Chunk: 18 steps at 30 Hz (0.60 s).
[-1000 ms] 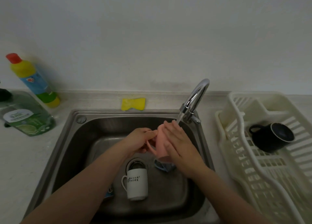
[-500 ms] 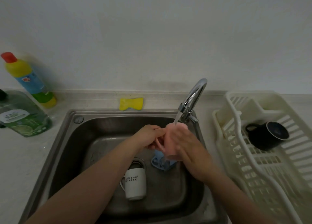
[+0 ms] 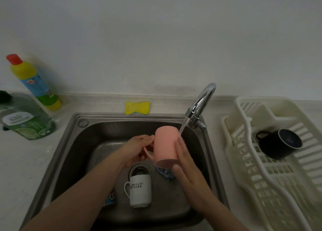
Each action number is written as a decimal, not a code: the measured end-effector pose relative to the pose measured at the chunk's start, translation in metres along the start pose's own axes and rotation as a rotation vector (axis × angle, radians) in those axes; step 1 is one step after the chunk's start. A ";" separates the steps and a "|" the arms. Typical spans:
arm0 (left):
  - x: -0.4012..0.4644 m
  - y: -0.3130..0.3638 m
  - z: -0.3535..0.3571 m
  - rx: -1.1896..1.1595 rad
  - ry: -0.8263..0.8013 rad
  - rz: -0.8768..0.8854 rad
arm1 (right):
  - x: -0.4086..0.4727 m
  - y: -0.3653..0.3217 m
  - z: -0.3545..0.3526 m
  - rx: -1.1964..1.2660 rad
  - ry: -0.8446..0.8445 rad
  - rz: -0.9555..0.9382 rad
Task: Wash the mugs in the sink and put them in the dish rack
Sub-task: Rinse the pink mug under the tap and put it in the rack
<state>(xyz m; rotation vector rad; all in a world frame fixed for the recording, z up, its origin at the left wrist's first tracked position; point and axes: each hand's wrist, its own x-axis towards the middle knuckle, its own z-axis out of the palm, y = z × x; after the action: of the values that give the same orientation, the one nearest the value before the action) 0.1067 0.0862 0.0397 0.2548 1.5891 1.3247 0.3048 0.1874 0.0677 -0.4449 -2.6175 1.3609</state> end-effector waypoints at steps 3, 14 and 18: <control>-0.001 -0.002 0.004 -0.052 0.007 -0.036 | 0.027 -0.001 -0.009 0.166 0.041 0.173; 0.002 0.018 0.024 0.181 -0.015 0.043 | 0.039 -0.003 -0.023 -0.354 -0.028 0.002; 0.007 0.021 0.021 0.275 -0.014 0.043 | 0.015 0.007 -0.019 -0.597 -0.133 -0.302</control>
<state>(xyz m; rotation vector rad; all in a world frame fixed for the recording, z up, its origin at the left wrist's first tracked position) 0.1115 0.1119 0.0560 0.4682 1.7614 1.1311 0.2975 0.2107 0.0732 -0.0116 -3.0146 0.5218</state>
